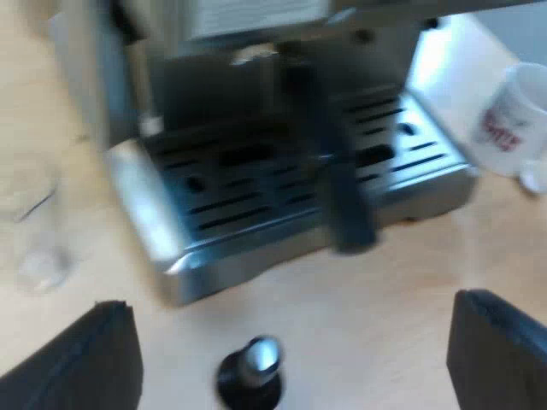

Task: Remove mug from coffee machine

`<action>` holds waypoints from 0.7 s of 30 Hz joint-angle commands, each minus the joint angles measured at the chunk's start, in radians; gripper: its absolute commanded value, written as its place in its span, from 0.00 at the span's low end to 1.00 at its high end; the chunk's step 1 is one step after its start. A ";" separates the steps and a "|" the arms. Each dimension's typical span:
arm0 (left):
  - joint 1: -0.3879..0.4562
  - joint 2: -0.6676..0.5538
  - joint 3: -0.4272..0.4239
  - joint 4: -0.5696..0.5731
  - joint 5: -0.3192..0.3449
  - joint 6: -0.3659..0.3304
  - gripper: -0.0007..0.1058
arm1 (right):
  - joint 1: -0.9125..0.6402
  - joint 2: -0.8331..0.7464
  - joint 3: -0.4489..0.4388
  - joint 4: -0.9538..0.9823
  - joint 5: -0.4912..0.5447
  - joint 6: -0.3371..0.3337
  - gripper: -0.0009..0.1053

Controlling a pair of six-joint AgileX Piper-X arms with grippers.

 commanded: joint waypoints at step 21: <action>0.028 -0.103 -0.015 0.290 -0.294 0.043 0.75 | -0.261 -0.293 0.014 0.065 0.035 -0.224 0.56</action>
